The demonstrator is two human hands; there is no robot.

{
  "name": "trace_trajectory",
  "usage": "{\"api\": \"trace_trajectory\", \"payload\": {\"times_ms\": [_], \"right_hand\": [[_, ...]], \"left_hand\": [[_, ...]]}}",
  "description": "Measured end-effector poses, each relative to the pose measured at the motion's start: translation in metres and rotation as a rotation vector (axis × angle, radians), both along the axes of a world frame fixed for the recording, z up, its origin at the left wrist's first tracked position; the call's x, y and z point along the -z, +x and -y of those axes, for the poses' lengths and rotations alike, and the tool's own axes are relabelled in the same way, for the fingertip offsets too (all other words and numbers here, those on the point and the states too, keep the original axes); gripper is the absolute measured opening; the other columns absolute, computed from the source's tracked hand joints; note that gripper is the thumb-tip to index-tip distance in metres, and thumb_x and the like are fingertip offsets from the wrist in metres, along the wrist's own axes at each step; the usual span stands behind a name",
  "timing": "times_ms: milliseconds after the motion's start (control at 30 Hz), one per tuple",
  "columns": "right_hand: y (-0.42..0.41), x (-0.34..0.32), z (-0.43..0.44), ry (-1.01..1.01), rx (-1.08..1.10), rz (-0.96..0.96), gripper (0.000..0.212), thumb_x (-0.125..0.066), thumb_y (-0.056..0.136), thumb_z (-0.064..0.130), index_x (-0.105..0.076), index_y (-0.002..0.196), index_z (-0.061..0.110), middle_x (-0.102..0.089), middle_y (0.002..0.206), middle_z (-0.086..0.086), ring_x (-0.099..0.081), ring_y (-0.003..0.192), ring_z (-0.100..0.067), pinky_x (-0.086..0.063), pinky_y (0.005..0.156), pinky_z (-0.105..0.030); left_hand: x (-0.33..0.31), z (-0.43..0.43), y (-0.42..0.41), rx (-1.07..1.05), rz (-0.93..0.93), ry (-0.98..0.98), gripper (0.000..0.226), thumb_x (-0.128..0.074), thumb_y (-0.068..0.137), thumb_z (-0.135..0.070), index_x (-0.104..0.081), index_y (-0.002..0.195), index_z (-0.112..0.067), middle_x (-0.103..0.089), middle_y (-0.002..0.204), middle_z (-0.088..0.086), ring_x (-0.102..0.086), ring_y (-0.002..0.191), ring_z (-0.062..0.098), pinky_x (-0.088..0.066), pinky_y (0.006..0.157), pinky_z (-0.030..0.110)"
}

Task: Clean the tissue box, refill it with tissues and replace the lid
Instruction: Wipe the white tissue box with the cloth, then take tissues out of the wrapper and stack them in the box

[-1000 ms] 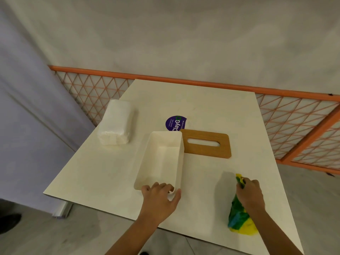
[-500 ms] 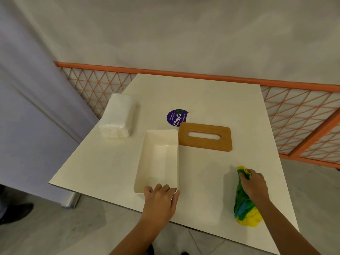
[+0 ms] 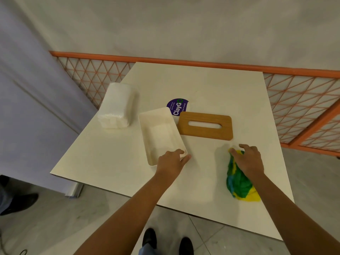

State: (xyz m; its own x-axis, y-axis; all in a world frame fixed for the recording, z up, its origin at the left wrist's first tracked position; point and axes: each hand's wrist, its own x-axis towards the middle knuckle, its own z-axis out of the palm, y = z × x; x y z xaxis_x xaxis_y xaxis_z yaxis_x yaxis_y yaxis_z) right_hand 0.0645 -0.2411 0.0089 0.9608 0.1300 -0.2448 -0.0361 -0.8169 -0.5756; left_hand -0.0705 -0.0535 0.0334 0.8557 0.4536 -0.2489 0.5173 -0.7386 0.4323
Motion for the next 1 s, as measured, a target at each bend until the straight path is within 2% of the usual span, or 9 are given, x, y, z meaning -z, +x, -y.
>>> {"api": "trace_trajectory", "payload": {"times_ms": [200,433,567,633,700,800,833,900,1000], "right_hand": [[-0.03,-0.015,-0.04,0.041,-0.121,0.185,0.043,-0.053,0.091,0.034,-0.052,0.127,0.012,-0.047,0.13,-0.012,-0.041,0.124,-0.029,-0.035,0.104,-0.039],[-0.079,-0.023,-0.107,0.324,-0.059,-0.364,0.061,-0.056,0.085,0.048,-0.042,0.133,0.013,-0.056,0.123,-0.017,-0.06,0.105,-0.031,-0.054,0.08,-0.038],[-0.085,-0.019,-0.131,0.249,-0.006,-0.357,0.048,-0.055,0.088,0.027,-0.042,0.131,0.009,-0.052,0.125,-0.016,-0.057,0.103,-0.028,-0.051,0.069,-0.022],[-0.084,-0.019,-0.134,0.208,0.011,-0.308,0.04,-0.051,0.091,0.014,-0.044,0.129,0.005,-0.055,0.124,-0.017,-0.054,0.087,-0.019,-0.039,0.048,-0.003],[-0.079,-0.021,-0.135,0.222,0.081,-0.268,0.034,-0.049,0.089,0.005,-0.051,0.124,0.003,-0.061,0.114,-0.017,-0.049,0.062,-0.007,-0.035,0.04,0.001],[-0.071,-0.034,-0.143,0.285,0.235,-0.241,0.028,-0.052,0.085,0.001,-0.058,0.112,0.001,-0.064,0.084,-0.01,-0.054,0.055,-0.007,-0.044,0.052,-0.001],[-0.066,-0.039,-0.148,0.321,0.287,-0.239,0.028,-0.053,0.084,0.001,-0.059,0.111,0.0,-0.063,0.078,-0.008,-0.061,0.059,-0.016,-0.054,0.065,-0.014],[-0.052,-0.053,-0.158,0.397,0.373,-0.215,0.028,-0.059,0.084,0.005,-0.059,0.112,-0.001,-0.063,0.08,-0.009,-0.066,0.072,-0.031,-0.057,0.075,-0.038],[-0.023,-0.08,-0.175,0.479,0.413,-0.137,0.033,-0.064,0.085,0.013,-0.057,0.116,0.003,-0.061,0.093,-0.011,-0.065,0.077,-0.031,-0.055,0.07,-0.032]], "left_hand": [[-0.025,-0.022,0.01,-0.073,0.132,-0.083,0.04,-0.045,0.096,-0.038,-0.059,0.123,-0.013,-0.067,0.116,0.008,-0.061,0.109,0.021,-0.042,0.095,0.026],[-0.034,-0.108,0.012,-0.064,0.257,0.209,0.037,-0.052,0.092,-0.013,-0.054,0.129,-0.013,-0.052,0.133,0.008,-0.046,0.122,0.028,-0.039,0.102,0.036],[-0.026,-0.158,0.029,-0.087,0.247,0.088,0.05,-0.052,0.091,-0.005,-0.039,0.139,-0.007,-0.04,0.143,0.012,-0.041,0.13,0.028,-0.034,0.11,0.037],[-0.023,-0.175,0.042,-0.034,0.197,0.041,0.053,-0.051,0.092,-0.008,-0.034,0.143,-0.008,-0.038,0.145,0.011,-0.039,0.133,0.027,-0.033,0.111,0.036],[-0.02,-0.189,0.056,0.041,0.089,0.03,0.052,-0.048,0.095,-0.015,-0.032,0.144,-0.012,-0.042,0.142,0.01,-0.039,0.133,0.026,-0.033,0.109,0.036],[-0.016,-0.21,0.072,0.126,-0.029,0.085,0.043,-0.042,0.097,-0.017,-0.04,0.14,-0.016,-0.051,0.131,0.011,-0.047,0.123,0.026,-0.039,0.101,0.036],[-0.016,-0.217,0.075,0.14,-0.027,0.117,0.039,-0.039,0.097,-0.015,-0.045,0.136,-0.016,-0.053,0.127,0.011,-0.05,0.119,0.027,-0.041,0.098,0.036],[-0.022,-0.232,0.08,0.14,0.019,0.142,0.035,-0.036,0.097,-0.012,-0.052,0.128,-0.013,-0.058,0.122,0.013,-0.054,0.114,0.028,-0.044,0.092,0.036],[-0.039,-0.249,0.088,0.105,0.079,0.111,0.035,-0.037,0.096,-0.009,-0.054,0.126,-0.01,-0.061,0.121,0.014,-0.057,0.111,0.031,-0.045,0.09,0.035]]}}
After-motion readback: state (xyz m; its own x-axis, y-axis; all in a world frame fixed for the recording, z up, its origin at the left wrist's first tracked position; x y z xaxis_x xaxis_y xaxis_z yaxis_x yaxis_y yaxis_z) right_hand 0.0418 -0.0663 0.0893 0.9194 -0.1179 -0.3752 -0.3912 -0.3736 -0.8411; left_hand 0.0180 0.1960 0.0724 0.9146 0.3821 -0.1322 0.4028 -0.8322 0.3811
